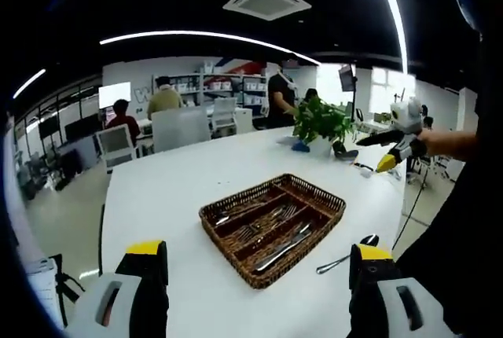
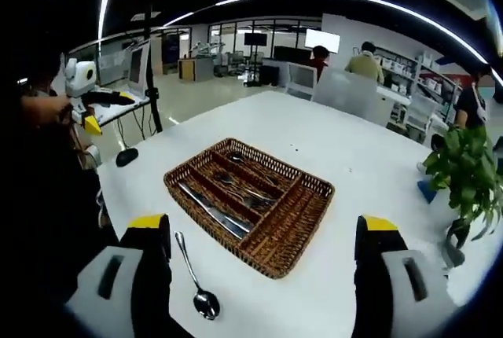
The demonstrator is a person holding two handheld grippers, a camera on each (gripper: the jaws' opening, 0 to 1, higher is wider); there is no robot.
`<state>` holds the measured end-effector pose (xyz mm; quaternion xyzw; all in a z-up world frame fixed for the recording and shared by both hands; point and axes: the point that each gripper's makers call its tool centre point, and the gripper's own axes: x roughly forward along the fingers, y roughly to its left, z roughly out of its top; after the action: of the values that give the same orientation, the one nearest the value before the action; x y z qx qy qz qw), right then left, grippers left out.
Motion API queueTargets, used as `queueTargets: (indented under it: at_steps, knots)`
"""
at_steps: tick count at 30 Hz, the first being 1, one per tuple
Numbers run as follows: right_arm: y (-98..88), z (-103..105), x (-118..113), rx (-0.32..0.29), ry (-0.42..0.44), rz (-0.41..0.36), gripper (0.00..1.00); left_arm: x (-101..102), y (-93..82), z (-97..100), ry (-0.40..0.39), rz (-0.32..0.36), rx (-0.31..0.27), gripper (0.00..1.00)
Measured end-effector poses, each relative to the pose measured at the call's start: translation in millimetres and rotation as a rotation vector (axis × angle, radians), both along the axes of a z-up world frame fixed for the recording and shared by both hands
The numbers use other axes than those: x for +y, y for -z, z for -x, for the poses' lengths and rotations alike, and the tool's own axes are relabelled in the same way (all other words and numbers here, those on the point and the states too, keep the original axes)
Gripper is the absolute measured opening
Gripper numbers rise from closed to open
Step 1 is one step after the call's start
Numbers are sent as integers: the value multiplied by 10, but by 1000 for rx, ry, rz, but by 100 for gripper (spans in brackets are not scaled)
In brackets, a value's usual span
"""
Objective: Arrange the knives, forks, and spoons in their matching storage slots by inserting each utensil handle-first until every utensil is classified and aligned in the correct compartment
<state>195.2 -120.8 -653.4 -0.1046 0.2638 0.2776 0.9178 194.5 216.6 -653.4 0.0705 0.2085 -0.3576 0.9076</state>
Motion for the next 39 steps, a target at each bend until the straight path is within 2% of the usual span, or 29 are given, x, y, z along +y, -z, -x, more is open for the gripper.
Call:
queueTargets:
  at_steps: [2,6,11,14,17,21,27,29,32,39]
  knots:
    - [66,41,-142,-10,5,60,99,-30,45,9,12,-10,-1,100]
    - [71,75,-213,5,28,14,99,-77,45,16,21,-21,-5,100]
    - [22,24,-199,-12,12,42,99,-78,14,3,28,-40,-15,100]
    - [-70,-1,-171,-27,5,23,99,-139,-9,-4,73,-99,-18,100]
    - [-128,-3,-177,-39,3,23,99,-314,-83,20,157,-130,-30,100]
    - [-181,20,-206,-47,12,20,99,-479,-213,-23,214,-173,-52,100]
    - [-208,82,-244,-55,8,30,99,-805,-378,-26,310,-182,-89,100]
    - [-207,93,-256,-56,11,30,99,-951,-339,5,366,-210,-101,100]
    - [-213,129,-291,-59,15,27,99,-1165,-188,57,432,-241,-86,100]
    - [-255,205,-351,-62,21,25,99,-1480,-53,82,508,-253,-102,100]
